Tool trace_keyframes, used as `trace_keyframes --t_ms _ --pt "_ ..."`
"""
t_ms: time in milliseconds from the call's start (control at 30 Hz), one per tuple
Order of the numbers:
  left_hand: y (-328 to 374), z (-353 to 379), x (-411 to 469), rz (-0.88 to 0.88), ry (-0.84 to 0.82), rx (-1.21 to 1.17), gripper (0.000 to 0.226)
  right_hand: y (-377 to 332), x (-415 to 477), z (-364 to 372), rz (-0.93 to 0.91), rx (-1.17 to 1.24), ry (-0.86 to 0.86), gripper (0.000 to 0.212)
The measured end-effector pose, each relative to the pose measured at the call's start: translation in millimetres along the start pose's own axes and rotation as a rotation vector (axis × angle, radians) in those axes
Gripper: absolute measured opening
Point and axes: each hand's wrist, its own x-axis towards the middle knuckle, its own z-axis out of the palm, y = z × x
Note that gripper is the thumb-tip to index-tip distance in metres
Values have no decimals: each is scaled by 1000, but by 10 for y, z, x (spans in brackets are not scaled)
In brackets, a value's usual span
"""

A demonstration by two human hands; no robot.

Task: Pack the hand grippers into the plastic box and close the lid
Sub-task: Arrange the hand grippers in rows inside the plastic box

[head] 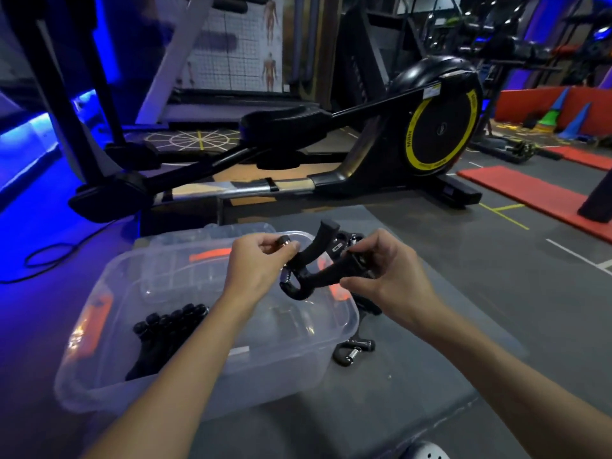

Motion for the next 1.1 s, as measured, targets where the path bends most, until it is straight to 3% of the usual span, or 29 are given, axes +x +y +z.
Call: trace_keyframes --t_ms 67,167,433,600,800,900,1100 --pt "-34 -120 27 -9 35 -21 5 -38 54 87 2 -1 -59 41" --pt "-66 -328 55 77 91 -14 15 -115 144 189 72 62 -285 39" --pt "-128 -738 -19 219 -19 130 30 -170 321 660 173 23 -651 94" --pt "-195 -944 -46 208 3 132 29 -156 389 985 128 -17 -713 93" --pt "-339 -1153 -31 153 55 79 34 -144 492 1276 36 -89 -815 109" --pt "-400 -1234 -22 124 76 71 29 -138 529 1420 -3 -92 -798 104" --pt "-576 -1519 -4 150 55 324 15 125 634 1662 48 -93 -806 96"
